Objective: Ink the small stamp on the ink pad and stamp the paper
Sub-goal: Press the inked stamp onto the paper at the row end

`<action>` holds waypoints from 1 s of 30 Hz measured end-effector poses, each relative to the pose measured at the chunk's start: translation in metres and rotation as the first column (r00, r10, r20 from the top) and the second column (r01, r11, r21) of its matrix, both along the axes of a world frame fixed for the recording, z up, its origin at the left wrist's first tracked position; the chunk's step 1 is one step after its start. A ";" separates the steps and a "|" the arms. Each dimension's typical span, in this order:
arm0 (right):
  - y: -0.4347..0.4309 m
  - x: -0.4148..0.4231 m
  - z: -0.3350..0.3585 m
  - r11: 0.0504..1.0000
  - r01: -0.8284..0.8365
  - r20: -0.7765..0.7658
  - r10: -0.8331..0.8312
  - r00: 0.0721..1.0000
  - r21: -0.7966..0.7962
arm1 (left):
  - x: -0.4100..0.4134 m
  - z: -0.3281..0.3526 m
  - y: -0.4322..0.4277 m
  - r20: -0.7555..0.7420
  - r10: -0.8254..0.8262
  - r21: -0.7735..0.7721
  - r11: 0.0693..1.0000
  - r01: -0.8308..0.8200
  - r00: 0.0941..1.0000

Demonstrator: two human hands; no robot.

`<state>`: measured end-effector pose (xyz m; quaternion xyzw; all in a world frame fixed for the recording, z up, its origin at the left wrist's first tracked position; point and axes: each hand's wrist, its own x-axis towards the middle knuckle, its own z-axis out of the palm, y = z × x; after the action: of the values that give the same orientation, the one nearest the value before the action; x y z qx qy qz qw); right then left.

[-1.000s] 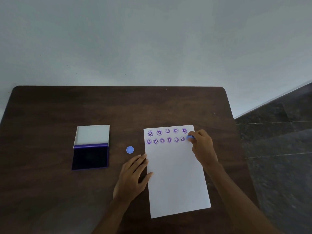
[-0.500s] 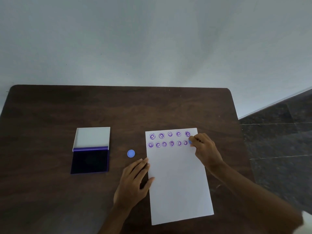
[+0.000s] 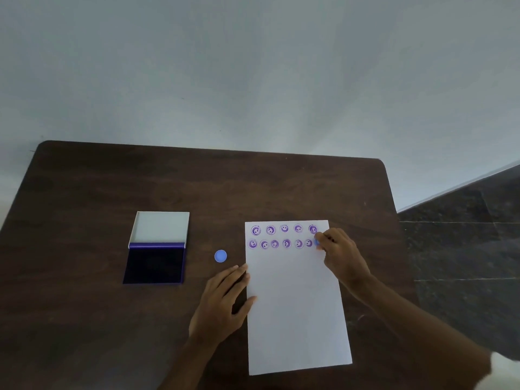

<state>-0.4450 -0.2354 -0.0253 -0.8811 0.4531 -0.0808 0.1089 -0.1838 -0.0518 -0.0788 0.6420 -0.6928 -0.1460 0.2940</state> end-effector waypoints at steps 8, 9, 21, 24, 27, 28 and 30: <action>0.005 0.004 -0.004 0.999 0.041 -0.007 -0.041 0.999 -0.003 | 0.000 -0.005 0.001 0.005 -0.006 -0.031 1.000 0.006 1.000; 0.006 0.006 0.000 0.998 0.049 -0.024 -0.048 0.999 0.028 | 0.000 -0.003 0.001 0.004 -0.004 -0.031 1.000 0.005 1.000; 0.076 -0.030 0.051 0.427 0.696 0.509 -0.855 0.102 0.577 | 0.008 0.018 0.004 -0.174 -0.030 0.024 0.999 0.034 0.984; 0.101 -0.018 0.057 0.429 0.623 0.508 -0.860 0.059 0.654 | 0.033 0.030 0.017 -0.136 -0.070 -0.020 0.997 0.068 0.988; 0.122 0.008 0.062 0.424 0.590 0.474 -0.877 0.078 0.687 | 0.078 0.039 0.036 -0.047 0.020 -0.079 0.997 -0.023 0.999; 0.128 0.020 0.064 0.428 0.573 0.464 -0.881 0.092 0.699 | 0.095 0.040 0.044 -0.027 0.098 -0.080 0.992 -0.099 0.995; 0.139 0.046 0.065 0.445 0.524 0.455 -0.883 0.118 0.726 | 0.127 0.040 0.059 -0.010 0.303 -0.024 0.953 -0.303 0.953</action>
<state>-0.3991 -0.0960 0.0397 -0.3559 0.7236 -0.4181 0.4183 -0.0572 0.0076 -0.0392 0.7364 -0.5872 -0.0926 0.3231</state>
